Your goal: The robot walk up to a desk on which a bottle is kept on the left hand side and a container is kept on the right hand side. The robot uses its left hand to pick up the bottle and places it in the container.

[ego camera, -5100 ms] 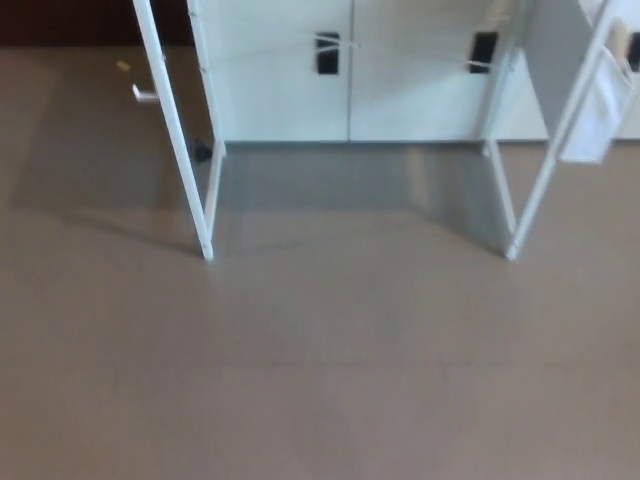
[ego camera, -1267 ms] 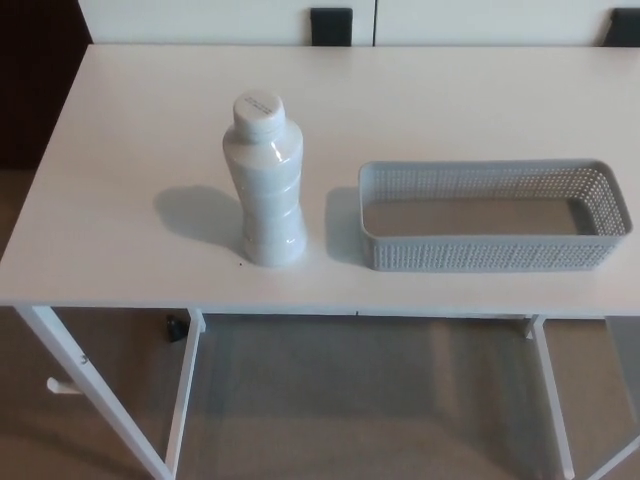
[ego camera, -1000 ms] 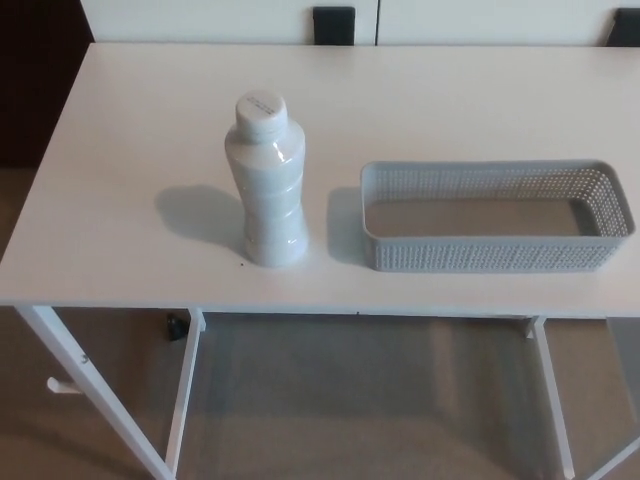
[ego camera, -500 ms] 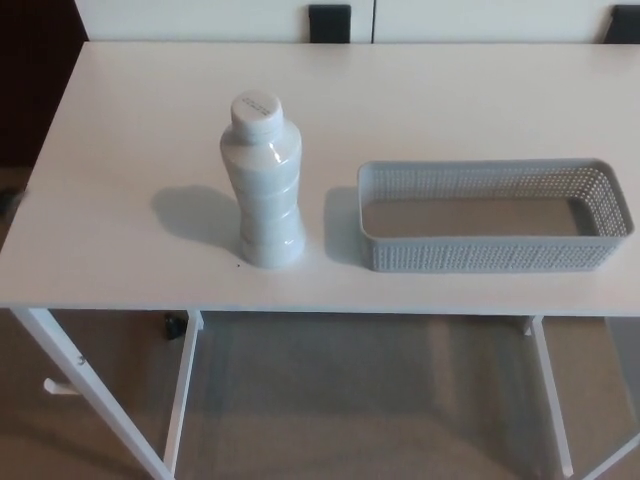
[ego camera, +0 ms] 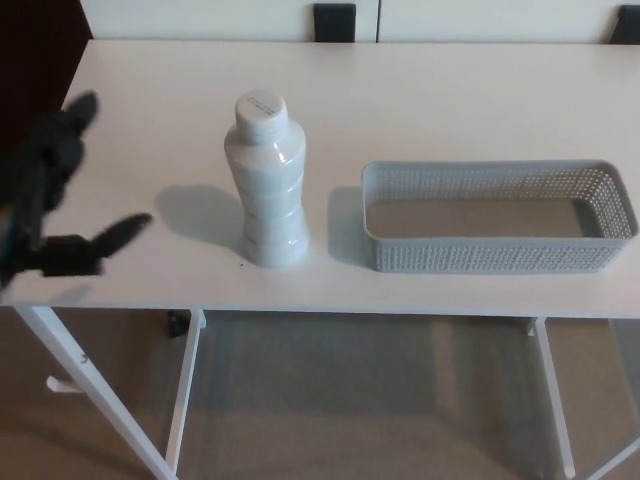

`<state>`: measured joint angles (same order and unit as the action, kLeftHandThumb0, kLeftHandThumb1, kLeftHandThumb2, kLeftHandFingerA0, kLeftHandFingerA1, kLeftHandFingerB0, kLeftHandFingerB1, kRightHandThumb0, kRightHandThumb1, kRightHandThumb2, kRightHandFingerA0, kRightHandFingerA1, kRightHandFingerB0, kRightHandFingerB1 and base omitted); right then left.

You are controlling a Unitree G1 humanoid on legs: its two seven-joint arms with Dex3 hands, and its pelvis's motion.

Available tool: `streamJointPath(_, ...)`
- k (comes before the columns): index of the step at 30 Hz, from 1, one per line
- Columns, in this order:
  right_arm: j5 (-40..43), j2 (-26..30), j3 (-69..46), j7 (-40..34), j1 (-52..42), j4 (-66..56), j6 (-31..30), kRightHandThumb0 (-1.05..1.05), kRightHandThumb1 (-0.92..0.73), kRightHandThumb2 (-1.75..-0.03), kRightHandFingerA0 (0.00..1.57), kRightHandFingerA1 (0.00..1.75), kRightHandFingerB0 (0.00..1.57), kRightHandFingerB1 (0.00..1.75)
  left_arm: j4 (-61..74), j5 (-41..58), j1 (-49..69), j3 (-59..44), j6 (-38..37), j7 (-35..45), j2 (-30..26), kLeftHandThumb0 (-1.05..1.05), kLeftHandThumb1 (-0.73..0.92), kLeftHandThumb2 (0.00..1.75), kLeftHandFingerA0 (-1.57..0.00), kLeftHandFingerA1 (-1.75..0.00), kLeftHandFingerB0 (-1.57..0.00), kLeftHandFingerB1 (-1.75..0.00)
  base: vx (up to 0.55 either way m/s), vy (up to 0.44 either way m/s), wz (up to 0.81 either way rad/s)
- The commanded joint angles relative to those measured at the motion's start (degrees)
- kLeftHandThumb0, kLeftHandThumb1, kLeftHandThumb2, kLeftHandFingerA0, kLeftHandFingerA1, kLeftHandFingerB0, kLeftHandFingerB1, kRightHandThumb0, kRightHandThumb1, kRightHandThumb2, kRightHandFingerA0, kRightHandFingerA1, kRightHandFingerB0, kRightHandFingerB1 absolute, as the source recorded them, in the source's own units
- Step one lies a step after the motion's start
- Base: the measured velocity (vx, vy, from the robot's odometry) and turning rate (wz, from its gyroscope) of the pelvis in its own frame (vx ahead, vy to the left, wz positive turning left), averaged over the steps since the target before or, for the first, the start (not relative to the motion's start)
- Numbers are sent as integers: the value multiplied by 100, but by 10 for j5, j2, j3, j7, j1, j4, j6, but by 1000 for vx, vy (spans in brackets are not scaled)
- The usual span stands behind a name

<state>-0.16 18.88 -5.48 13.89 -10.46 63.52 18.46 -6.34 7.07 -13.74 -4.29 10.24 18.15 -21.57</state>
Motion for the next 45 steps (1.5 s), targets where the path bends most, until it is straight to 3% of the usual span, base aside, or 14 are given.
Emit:
streamJointPath(1, 0, 12, -3, 7, -7, -10, -9, -37, -71, -61, 69, 45, 49, 38, -21, -28, -9, 22, -6, -10, 10, -69, 41, 80, 0, -13, 0, -5, 0, 0, 0)
streamJointPath(4, -3, 14, 0, 7, -4, -7, -8, -37, -71, -62, 67, 46, 49, 38, -27, -40, -9, 40, -3, -14, 19, -68, 41, 79, 0, -14, 0, -7, 0, 0, 0)
streamJointPath(5, -1, 12, -2, 6, -7, -14, -12, -36, -72, -62, 67, 46, 51, 38, -28, -44, -10, 45, 0, -17, 21, -69, 50, 56, 0, -19, 0, -8, 0, 0, 0)
streamJointPath(6, 0, 12, -3, 6, -8, -17, -14, -36, -72, -62, 67, 46, 51, 38, -29, -46, -10, 47, 1, -19, 22, -69, 50, 56, 0, -19, 0, -8, 0, 0, 0)
streamJointPath(7, -1, 13, -2, 8, -7, -16, -12, -38, -71, -62, 68, 46, 50, 38, -34, -51, -11, 56, -4, -20, 28, -68, 41, 80, 0, -16, 0, -8, 0, 0, 0)
streamJointPath(24, 2, 9, -2, 11, -13, -38, -26, -39, -71, -62, 67, 46, 52, 39, -17, -67, -27, 103, 22, -37, 93, -61, 39, 78, 0, -22, 0, -14, 0, 0, 0)
streamJointPath(31, 0, 8, -1, 11, -11, -43, -28, -38, -71, -62, 67, 45, 52, 39, -32, -37, -53, 78, 68, -66, 149, -42, 37, 67, -4, -26, 0, -14, 0, 0, 0)
streamJointPath(32, -1, 8, 0, 11, -8, -38, -24, -38, -71, -62, 67, 45, 52, 39, -34, -39, -57, 76, 73, -67, 153, -39, 46, 55, -2, -26, 0, -16, 0, 0, 0)
streamJointPath(33, -2, 8, 1, 11, -5, -36, -22, -38, -71, -62, 67, 45, 52, 39, -45, -42, -69, 76, 77, -73, 160, -50, 37, 69, -4, -28, 0, -10, 0, 0, 0)
streamJointPath(36, -3, 9, 2, 13, 1, -30, -21, -39, -71, -62, 67, 45, 52, 39, -62, -45, -87, 75, 82, -81, 172, -51, 37, 70, -4, -28, 0, -10, 0, 0, 0)
streamJointPath(37, -3, 10, 2, 14, 5, -26, -20, -39, -71, -61, 69, 45, 53, 39, -68, -46, -94, 74, 83, -83, 177, -49, 48, 55, -3, -28, 0, -11, 0, 0, 0)
streamJointPath(43, -2, 10, 1, 12, 20, -8, -16, -41, -70, -60, 71, 45, 54, 39, -95, -36, -125, 55, 91, -105, 212, -50, 48, 54, -2, -28, 0, -11, 0, 0, 0)
streamJointPath(44, -4, 11, 3, 11, 18, -12, -16, -40, -70, -60, 71, 45, 54, 39, -100, -34, -128, 51, 91, -107, 216, -52, 36, 71, 0, -24, 0, -10, 0, 0, 0)
streamJointPath(45, -6, 11, 4, 10, 16, -15, -15, -40, -70, -60, 71, 45, 54, 39, -101, -33, -128, 49, 91, -108, 218, -52, 36, 71, 0, -24, 0, -10, 0, 0, 0)
